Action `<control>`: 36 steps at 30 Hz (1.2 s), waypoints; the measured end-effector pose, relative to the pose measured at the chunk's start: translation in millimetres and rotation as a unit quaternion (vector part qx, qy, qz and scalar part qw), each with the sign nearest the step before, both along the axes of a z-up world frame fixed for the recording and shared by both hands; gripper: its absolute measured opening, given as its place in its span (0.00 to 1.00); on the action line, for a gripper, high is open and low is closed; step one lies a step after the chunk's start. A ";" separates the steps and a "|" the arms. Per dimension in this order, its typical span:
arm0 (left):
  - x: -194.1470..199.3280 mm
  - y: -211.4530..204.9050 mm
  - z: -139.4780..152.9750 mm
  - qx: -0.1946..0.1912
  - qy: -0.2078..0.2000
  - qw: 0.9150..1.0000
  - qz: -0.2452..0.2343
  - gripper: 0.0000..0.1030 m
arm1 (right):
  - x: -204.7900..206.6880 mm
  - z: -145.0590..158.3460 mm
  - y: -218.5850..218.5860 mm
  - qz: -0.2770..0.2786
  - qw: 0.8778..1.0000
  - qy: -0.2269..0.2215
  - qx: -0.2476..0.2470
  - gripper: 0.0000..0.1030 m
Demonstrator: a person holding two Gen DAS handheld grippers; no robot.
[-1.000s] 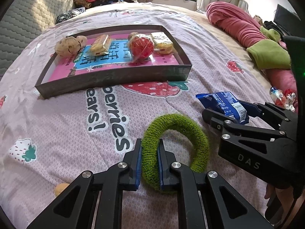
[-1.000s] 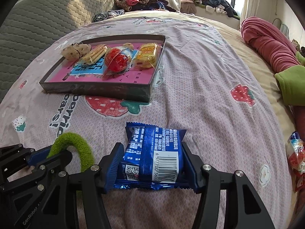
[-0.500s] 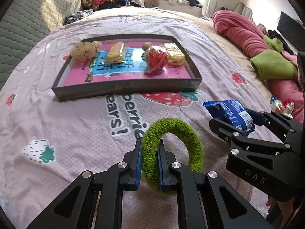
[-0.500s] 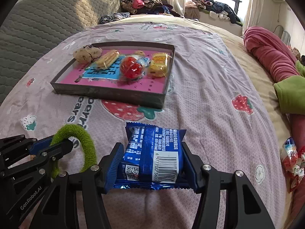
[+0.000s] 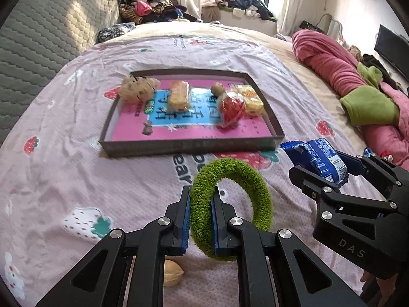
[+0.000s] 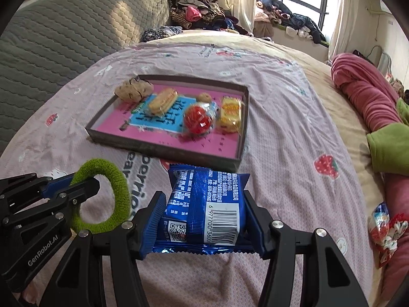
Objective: Organize objects
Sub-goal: 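Lift the green ring and blue packet and carry them over the tray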
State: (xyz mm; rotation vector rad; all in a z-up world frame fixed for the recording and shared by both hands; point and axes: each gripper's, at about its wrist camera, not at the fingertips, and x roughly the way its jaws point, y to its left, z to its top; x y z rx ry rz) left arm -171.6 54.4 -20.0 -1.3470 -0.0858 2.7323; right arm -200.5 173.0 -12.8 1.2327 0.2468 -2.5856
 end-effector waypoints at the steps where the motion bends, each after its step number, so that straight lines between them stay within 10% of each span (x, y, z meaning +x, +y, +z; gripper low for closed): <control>1: -0.2 -2.9 2.8 -0.001 0.002 1.000 0.002 0.13 | 0.3 3.0 -1.7 0.000 1.000 0.002 0.000 0.57; 36: -25.5 -49.7 103.6 -0.021 0.086 0.996 0.013 0.13 | -5.2 116.8 -51.0 0.010 0.995 0.101 -0.008 0.57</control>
